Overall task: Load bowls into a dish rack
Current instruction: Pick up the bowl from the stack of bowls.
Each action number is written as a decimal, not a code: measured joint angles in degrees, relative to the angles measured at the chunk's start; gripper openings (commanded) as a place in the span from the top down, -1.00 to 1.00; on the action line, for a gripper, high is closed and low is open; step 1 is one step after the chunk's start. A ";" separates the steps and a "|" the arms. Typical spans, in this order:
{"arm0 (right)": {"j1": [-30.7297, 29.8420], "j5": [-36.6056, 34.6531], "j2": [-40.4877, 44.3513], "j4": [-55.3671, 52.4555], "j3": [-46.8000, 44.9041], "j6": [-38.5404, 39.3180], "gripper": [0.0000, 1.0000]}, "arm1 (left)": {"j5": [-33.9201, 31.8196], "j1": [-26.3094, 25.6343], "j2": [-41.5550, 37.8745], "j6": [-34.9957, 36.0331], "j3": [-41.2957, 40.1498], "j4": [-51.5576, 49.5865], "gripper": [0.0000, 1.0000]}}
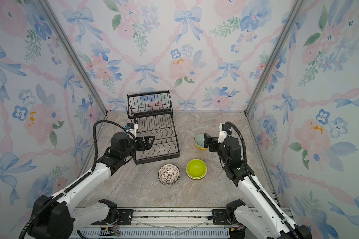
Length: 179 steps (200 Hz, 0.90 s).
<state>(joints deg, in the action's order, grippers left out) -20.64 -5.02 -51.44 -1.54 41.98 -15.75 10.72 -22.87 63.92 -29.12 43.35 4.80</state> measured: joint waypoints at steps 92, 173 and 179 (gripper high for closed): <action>-5.70 18.86 -0.07 -15.56 2.49 -5.60 -0.93 | -6.03 -18.75 -4.92 2.14 -0.90 -11.85 -0.95; -13.16 23.06 6.27 -28.06 2.08 -9.20 -0.92 | -7.32 -28.13 0.55 3.58 0.59 -15.87 -0.90; -13.73 23.06 6.80 -28.94 1.77 -9.53 -0.93 | -7.41 -29.11 1.46 3.67 0.96 -15.93 -0.89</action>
<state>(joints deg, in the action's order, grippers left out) -34.37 18.04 -44.64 -30.48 43.75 -25.28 3.31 -51.99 65.39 -25.45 44.31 -11.14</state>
